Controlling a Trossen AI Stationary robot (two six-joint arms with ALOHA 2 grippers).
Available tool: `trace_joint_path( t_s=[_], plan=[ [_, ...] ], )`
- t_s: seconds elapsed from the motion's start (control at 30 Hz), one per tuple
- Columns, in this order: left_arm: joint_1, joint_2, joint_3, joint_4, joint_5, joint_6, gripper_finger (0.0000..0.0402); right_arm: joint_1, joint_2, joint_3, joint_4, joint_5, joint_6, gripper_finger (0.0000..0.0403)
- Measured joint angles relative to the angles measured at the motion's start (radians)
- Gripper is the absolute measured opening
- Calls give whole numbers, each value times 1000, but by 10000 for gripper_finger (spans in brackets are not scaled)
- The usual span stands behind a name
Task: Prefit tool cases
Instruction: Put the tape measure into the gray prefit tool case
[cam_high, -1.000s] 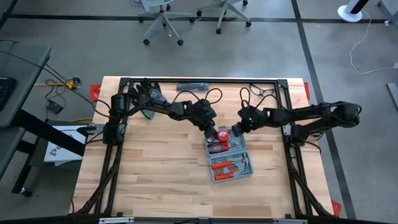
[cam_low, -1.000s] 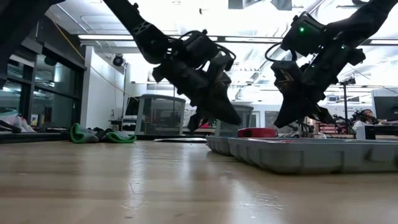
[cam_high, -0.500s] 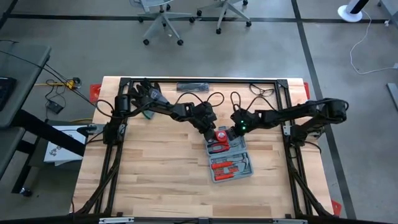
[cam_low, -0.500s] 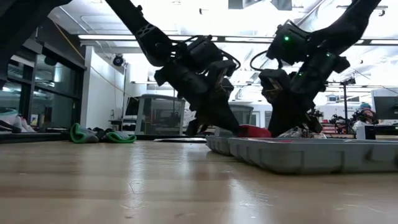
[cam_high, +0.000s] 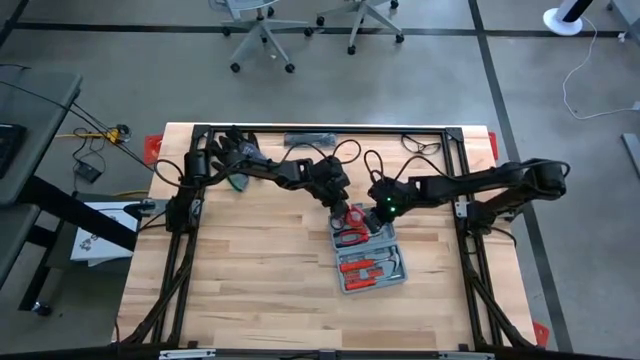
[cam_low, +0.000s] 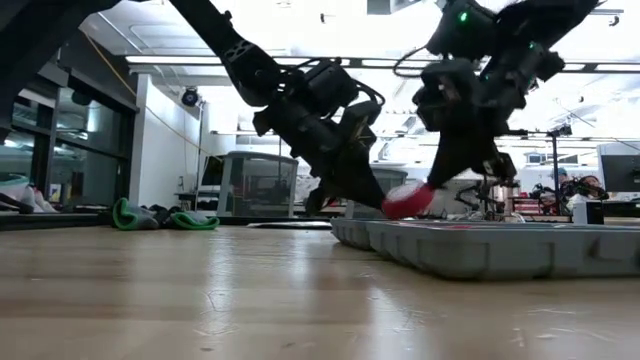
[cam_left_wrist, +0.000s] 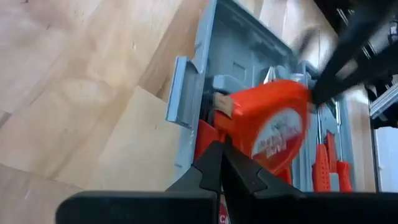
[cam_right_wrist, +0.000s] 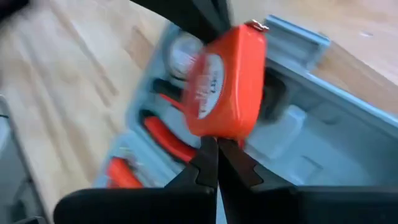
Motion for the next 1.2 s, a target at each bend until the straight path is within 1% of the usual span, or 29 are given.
trace_joint_path(
  t_s=[0.13,0.23,0.43,0.5,0.57,0.67,0.77,0.83,0.87,0.97,1.03,1.1,1.2],
  plan=[
    [-1,1,0,21,10,-4,0,6,-20,-3,-45,33,29,0],
    [-6,25,4,39,38,-17,0,10,-20,-5,-76,40,31,0],
    [-25,121,123,16,129,-26,0,42,-20,-5,-113,56,85,0],
    [-31,143,171,-17,135,-12,0,64,-22,-5,-117,73,111,0],
    [-35,150,215,-70,134,21,0,88,-35,-5,-138,116,143,0],
    [-33,147,245,-148,128,87,0,108,-66,-5,-199,176,170,0],
    [-23,144,261,-203,121,120,0,97,-98,-5,-261,226,160,0],
    [-18,143,264,-217,121,125,0,67,-112,-5,-292,233,123,0],
    [-17,143,264,-224,120,125,0,47,-115,-5,-300,231,99,0],
    [-14,143,264,-239,120,134,0,-18,-118,-6,-313,166,23,0],
    [-13,143,264,-239,120,134,0,-47,-120,-6,-311,126,5,0],
    [-8,134,263,-244,122,135,0,-48,-126,-7,-299,108,7,0],
    [-3,101,262,-243,115,156,0,-15,-130,-7,-266,93,34,0]
  ],
)
